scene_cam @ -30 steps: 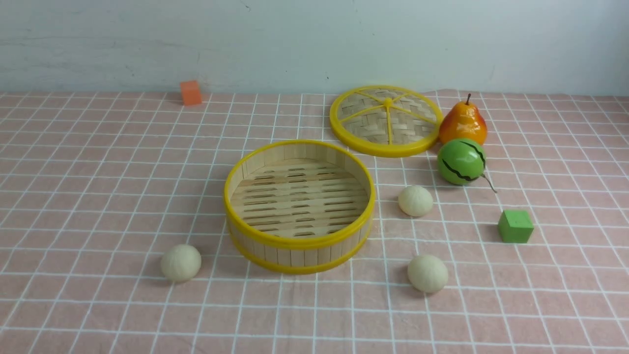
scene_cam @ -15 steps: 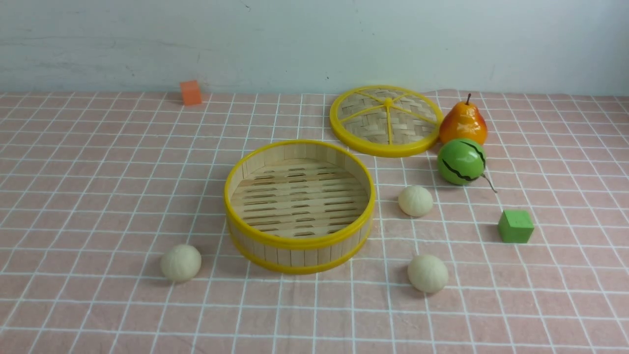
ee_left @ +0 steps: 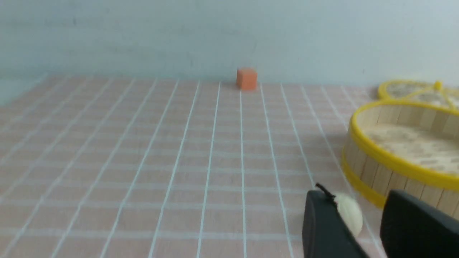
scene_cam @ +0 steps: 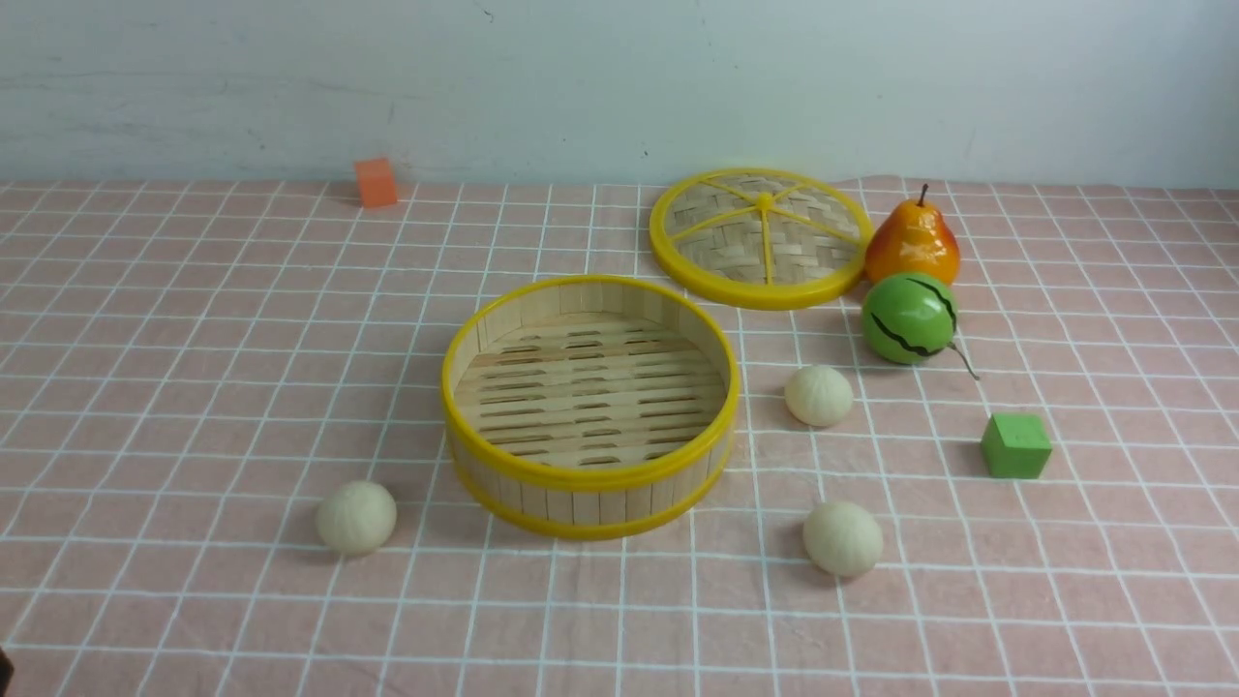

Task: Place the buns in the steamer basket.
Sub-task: Use the left arm to grab a steamed stuffed bun

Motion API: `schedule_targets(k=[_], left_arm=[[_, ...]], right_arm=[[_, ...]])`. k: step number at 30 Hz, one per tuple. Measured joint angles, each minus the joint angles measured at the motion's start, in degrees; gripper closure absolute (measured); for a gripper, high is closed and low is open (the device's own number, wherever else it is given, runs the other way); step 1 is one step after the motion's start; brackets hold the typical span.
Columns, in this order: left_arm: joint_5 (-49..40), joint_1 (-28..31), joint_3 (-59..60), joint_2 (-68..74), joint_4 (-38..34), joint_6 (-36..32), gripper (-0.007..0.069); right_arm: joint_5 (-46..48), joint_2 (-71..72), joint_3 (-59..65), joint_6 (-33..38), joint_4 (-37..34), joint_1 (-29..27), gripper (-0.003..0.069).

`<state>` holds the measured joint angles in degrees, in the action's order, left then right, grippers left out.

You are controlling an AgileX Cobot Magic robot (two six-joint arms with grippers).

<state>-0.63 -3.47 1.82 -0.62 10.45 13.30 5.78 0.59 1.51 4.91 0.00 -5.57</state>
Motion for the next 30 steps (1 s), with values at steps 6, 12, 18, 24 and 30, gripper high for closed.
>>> schedule_targets(k=[6, 12, 18, 24, 30], left_arm=[[15.8, 0.0, 0.0, 0.0, 3.4, 0.0, 0.0387], [28.9, 0.0, 0.0, 0.0, 1.4, 10.9, 0.0387], [22.3, 0.0, -10.8, 6.3, -6.3, 22.0, 0.0477], [3.5, 0.0, -32.9, 28.0, -1.7, 22.2, 0.0638], [-16.5, 0.0, -46.7, 50.8, -0.5, 21.7, 0.0638]], right_arm=[[-27.0, 0.0, 0.0, -3.6, -0.8, 0.0, 0.0419], [-42.6, -0.3, 0.0, -15.5, -0.7, 0.0, 0.0419], [-37.2, -9.1, -7.6, -21.3, -0.4, 0.0, 0.0554], [-14.9, -26.8, -23.9, -21.5, 4.9, 0.0, 0.0675], [12.8, -44.7, -34.5, -20.0, 6.0, 3.4, 0.0669]])
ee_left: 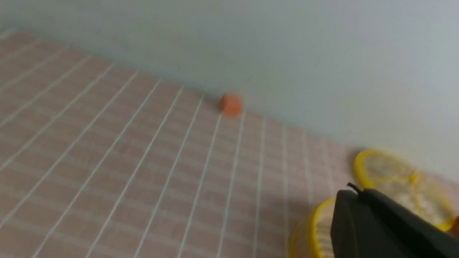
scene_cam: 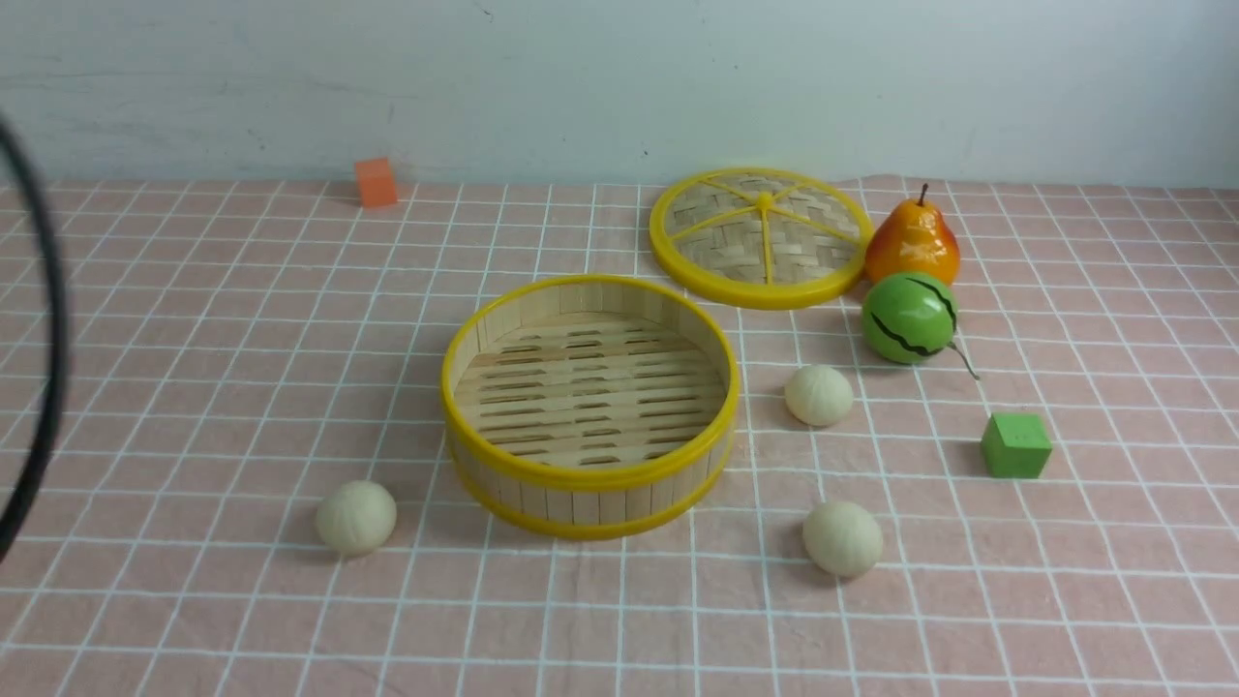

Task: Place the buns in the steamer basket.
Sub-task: Use the left arm to grab a steamed stuffed bun

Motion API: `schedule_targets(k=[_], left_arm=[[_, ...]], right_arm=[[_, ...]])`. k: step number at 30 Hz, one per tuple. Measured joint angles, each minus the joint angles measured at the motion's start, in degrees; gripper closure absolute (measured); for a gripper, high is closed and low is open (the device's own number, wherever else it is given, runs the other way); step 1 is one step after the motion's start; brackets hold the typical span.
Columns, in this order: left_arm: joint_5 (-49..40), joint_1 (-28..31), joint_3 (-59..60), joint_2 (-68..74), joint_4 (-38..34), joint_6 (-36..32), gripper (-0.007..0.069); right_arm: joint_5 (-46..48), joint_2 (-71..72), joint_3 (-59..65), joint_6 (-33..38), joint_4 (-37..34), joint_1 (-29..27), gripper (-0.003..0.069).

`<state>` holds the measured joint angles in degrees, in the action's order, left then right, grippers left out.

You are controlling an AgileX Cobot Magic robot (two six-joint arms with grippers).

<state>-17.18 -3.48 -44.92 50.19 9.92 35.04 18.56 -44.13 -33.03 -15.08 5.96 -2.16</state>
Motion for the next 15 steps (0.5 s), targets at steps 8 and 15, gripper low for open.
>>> schedule_targets(k=[8, 15], left_arm=[[-25.7, -0.1, -11.0, 21.2, -23.1, -26.9, 0.0638], [-30.0, -9.1, -17.1, 34.7, -23.9, -33.1, 0.0638]], right_arm=[[11.8, -18.5, -7.0, 8.0, -1.0, 15.8, 0.0669], [12.2, -26.9, -9.5, 10.0, -1.5, 20.9, 0.0669]])
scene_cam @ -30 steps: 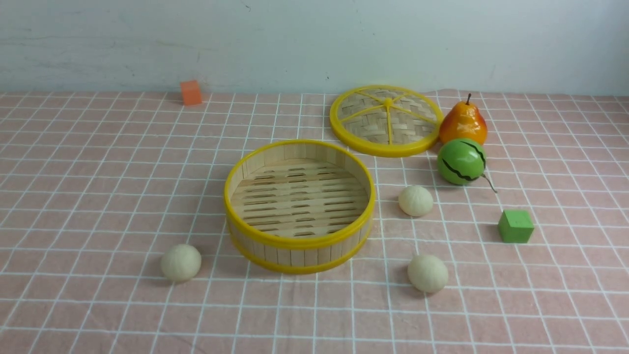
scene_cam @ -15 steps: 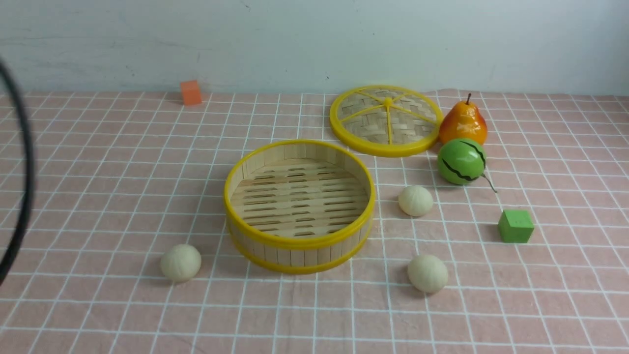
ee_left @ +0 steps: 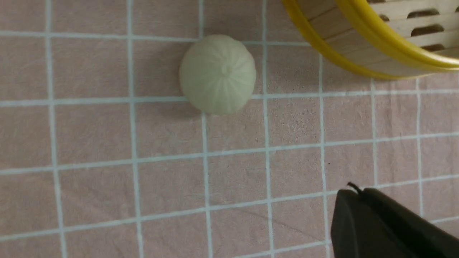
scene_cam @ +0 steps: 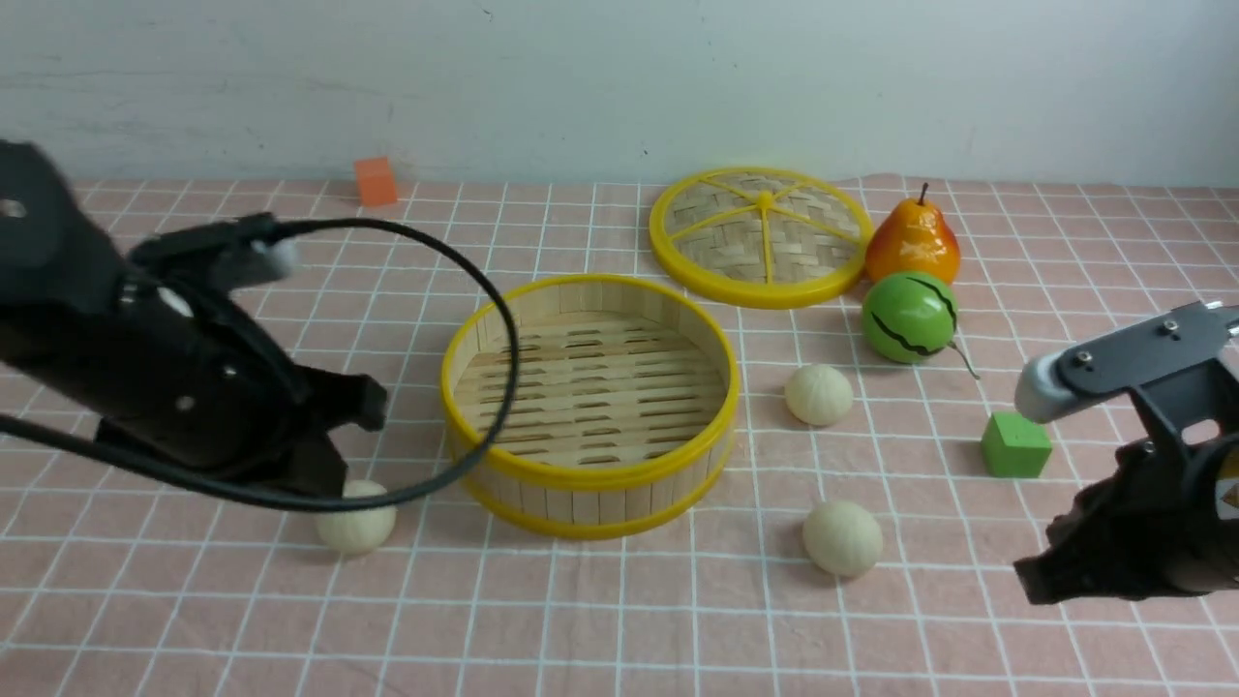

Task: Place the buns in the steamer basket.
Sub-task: Use the left arm to grab a steamed stuffed bun

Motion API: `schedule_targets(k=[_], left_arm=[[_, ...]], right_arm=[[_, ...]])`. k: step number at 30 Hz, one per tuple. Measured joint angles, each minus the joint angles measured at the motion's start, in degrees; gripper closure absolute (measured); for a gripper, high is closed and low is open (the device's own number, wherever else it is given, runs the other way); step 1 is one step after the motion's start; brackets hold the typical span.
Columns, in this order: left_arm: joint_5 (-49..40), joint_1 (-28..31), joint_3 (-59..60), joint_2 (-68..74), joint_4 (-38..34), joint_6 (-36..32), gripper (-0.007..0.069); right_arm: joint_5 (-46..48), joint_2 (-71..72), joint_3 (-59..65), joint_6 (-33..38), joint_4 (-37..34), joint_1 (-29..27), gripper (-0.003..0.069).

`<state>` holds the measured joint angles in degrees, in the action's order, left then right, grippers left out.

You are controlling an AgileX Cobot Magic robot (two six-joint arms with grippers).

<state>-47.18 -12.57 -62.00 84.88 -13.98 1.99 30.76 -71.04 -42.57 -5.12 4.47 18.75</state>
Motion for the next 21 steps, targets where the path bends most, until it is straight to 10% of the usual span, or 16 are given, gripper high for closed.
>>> schedule_targets(k=[7, 14, 21], left_arm=[[1.7, -6.2, -5.7, 11.0, 22.0, 18.8, 0.0474], [6.0, -6.2, -6.2, 18.0, 25.5, 22.3, 0.0207], [7.5, -6.2, -6.2, 22.1, 26.3, 25.0, 0.0305]], right_arm=[[0.2, -0.6, 0.0, 0.2, -1.0, 0.1, 0.0664], [0.2, -0.6, 0.0, 0.2, -3.1, 0.1, 0.0661], [0.2, -0.6, 0.0, 0.2, -4.1, 0.1, 0.0657]])
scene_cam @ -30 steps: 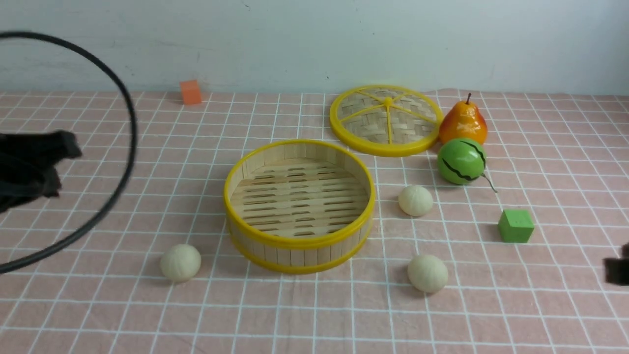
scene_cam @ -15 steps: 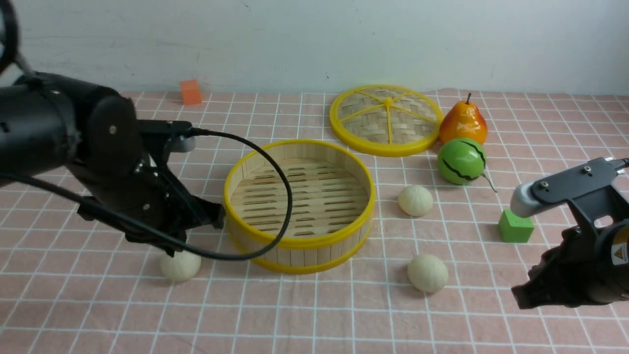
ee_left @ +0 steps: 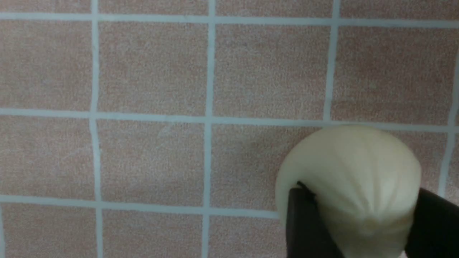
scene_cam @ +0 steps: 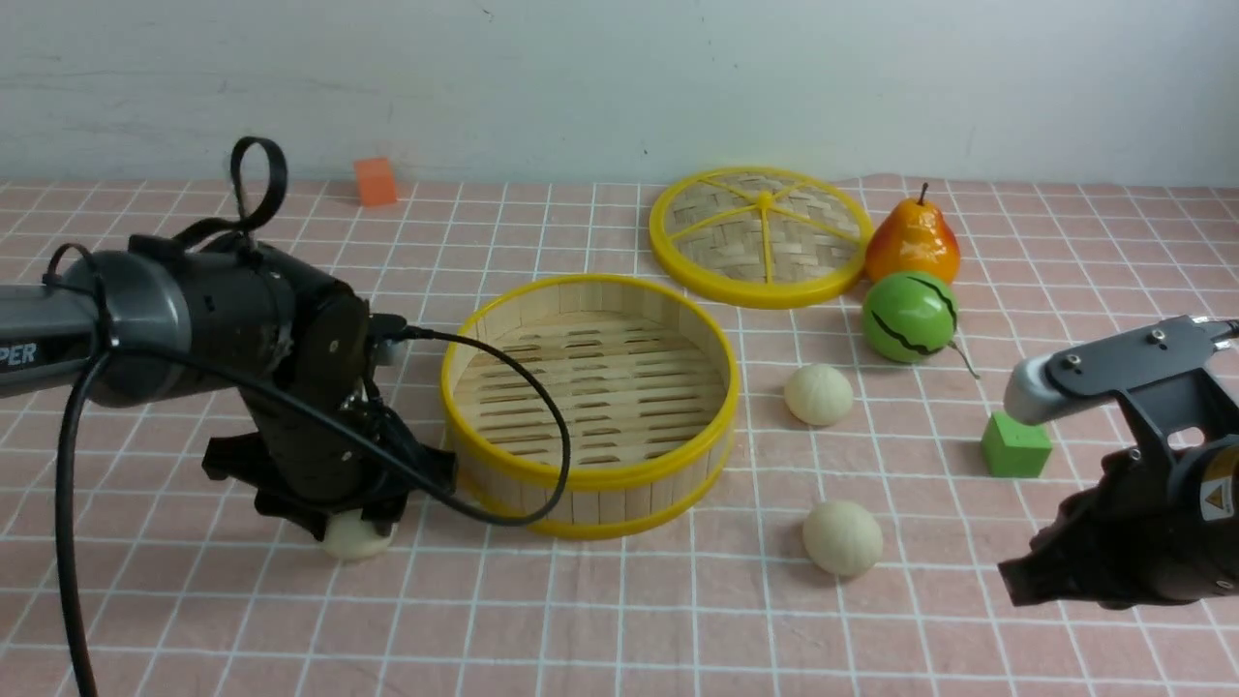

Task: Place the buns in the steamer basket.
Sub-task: Use the left arm to grab a steamed stuffed bun, then use the left arm to put the steamed stuffed bun into the steamer

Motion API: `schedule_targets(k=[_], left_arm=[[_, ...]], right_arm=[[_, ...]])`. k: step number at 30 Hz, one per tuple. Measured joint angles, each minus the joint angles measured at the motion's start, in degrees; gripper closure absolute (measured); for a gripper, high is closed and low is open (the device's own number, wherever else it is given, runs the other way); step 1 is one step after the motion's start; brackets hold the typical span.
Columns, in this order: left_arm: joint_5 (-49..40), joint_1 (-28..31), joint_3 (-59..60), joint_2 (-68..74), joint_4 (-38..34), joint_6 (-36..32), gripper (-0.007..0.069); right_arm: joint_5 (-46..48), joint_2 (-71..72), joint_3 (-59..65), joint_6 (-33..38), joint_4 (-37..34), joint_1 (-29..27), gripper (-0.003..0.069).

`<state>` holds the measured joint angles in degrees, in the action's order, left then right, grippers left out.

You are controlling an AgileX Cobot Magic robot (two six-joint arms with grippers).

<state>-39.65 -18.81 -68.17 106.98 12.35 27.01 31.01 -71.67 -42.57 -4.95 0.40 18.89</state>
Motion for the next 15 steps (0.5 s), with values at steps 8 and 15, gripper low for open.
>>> schedule_targets(k=[8, 15], left_arm=[[-2.0, 0.0, -1.8, -3.3, 0.2, -0.1, 0.0621], [-3.4, 0.0, -12.9, -8.9, -5.6, -5.5, 0.0624]], right_arm=[[0.0, 0.0, 0.0, 0.0, -0.4, 0.0, 0.0648], [-1.2, 0.0, 0.0, 0.0, -1.4, 0.0, 0.0642]])
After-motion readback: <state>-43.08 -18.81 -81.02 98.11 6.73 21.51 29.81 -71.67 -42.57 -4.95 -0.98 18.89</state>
